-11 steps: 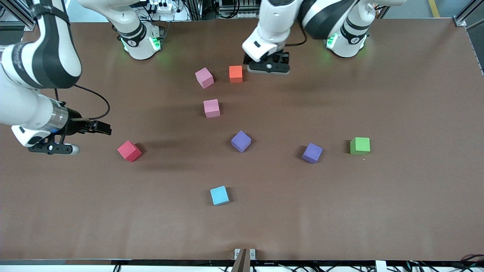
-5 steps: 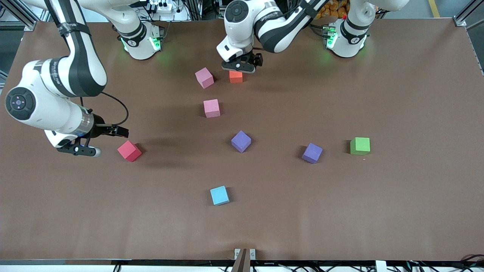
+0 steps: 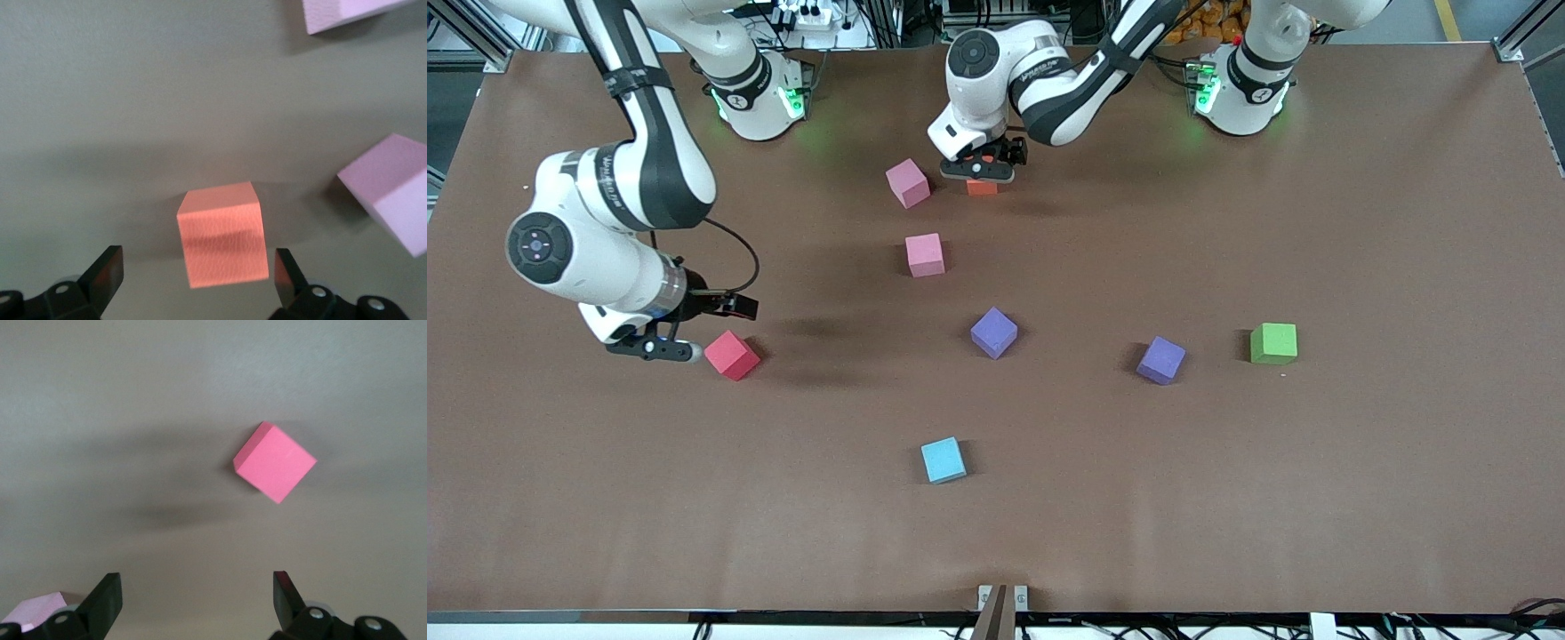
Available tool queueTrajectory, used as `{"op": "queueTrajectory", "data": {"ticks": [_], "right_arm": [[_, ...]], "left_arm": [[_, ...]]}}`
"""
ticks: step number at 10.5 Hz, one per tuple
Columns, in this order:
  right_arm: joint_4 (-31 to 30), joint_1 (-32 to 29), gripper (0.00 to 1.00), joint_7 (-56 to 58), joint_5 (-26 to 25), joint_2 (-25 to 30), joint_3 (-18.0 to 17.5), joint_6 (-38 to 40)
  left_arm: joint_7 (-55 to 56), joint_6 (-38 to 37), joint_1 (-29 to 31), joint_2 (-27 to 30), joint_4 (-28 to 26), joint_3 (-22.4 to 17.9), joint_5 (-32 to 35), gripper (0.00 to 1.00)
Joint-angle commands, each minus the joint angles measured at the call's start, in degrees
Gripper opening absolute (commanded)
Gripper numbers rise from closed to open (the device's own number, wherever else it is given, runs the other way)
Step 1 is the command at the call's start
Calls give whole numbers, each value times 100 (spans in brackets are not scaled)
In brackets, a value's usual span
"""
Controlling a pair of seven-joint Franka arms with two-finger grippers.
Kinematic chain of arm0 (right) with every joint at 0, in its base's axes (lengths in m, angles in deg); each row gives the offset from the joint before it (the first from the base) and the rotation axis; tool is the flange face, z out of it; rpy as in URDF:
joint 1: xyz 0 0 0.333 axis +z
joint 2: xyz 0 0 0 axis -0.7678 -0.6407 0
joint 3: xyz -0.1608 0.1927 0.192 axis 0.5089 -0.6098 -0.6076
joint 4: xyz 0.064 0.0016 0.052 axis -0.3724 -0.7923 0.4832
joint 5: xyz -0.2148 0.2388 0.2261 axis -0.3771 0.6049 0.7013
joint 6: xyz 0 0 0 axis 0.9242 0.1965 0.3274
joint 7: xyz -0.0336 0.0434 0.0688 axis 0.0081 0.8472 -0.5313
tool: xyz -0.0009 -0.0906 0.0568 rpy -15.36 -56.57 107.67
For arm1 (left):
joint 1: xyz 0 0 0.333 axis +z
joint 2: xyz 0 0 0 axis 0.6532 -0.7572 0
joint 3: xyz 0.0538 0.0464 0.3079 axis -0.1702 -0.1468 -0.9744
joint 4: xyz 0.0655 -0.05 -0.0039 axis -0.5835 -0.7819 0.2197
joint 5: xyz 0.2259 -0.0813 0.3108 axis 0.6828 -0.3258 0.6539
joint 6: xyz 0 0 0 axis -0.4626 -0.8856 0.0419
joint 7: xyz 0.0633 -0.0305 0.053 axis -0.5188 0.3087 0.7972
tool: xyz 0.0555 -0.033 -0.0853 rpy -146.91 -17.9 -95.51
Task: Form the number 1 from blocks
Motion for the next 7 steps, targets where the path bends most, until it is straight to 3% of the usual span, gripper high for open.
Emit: {"op": "queueTrajectory", "data": {"ticks": [1,5,7], "right_arm": [[-345,294,100,-58,107,184,126,-164],[-1031,584,100,-58,107,518,187,-481],[-1303,611,100,-58,107,685,187,-524]], "left_arm": [[766,102,-193,-236,181,-103,87,100],[1446,347,-299,-596,365,-111,87,100],[1446,375,-299,-614,304,-112,140,85]]}}
